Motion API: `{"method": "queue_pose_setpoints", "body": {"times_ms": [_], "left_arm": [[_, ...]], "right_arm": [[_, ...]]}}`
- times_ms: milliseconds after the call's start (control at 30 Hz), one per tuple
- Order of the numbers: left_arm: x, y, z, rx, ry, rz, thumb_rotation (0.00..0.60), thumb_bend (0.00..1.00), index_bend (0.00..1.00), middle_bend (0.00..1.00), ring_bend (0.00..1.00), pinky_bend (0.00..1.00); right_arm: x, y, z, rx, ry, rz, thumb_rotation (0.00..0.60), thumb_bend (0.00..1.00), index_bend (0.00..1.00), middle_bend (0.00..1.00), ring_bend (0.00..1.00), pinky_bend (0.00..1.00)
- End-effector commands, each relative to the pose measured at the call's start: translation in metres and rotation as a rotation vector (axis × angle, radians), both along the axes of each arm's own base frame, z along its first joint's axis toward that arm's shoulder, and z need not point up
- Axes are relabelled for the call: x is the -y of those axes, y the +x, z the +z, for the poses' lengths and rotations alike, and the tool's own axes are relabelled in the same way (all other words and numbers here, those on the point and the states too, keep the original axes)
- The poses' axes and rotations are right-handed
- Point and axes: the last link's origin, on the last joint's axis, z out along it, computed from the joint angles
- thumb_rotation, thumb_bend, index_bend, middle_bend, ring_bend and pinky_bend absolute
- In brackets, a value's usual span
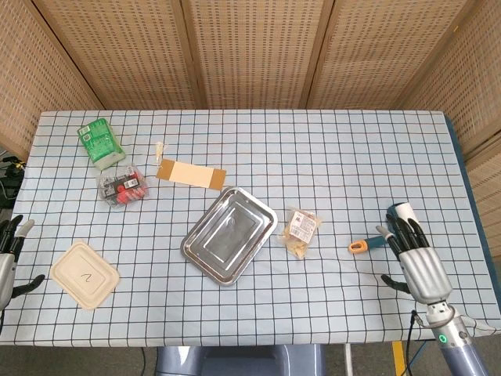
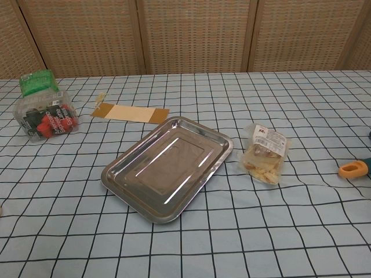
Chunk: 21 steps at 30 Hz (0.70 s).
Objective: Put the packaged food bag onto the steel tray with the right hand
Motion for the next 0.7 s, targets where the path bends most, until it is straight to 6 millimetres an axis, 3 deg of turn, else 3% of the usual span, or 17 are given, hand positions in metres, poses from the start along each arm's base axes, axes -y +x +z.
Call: {"method": "queue_pose_setpoints", "body": {"times_ms": [33, 133, 333, 700], "left_arm": [[0.000, 0.000, -0.001, 0.003, 0.001, 0.001, 0.600, 0.03, 0.00, 0.00, 0.00, 0.00], [-0.001, -0.001, 0.000, 0.007, 0.003, 0.003, 0.600, 0.03, 0.00, 0.00, 0.00, 0.00], [-0.002, -0.004, 0.001, 0.014, 0.003, 0.006, 0.600, 0.03, 0.00, 0.00, 0.00, 0.00], [-0.004, -0.007, 0.001, 0.038, 0.003, 0.002, 0.600, 0.04, 0.00, 0.00, 0.00, 0.00]], "right_arm": [[0.036, 0.028, -0.015, 0.051, 0.069, -0.007, 0.600, 0.08, 0.18, 0.00, 0.00, 0.00], [0.059, 0.042, -0.031, 0.034, 0.121, -0.037, 0.600, 0.08, 0.18, 0.00, 0.00, 0.00], [0.086, 0.060, -0.062, -0.017, 0.194, -0.089, 0.600, 0.08, 0.16, 0.00, 0.00, 0.00], [0.106, 0.081, -0.104, -0.026, 0.256, -0.122, 0.600, 0.08, 0.13, 0.00, 0.00, 0.00]]}}
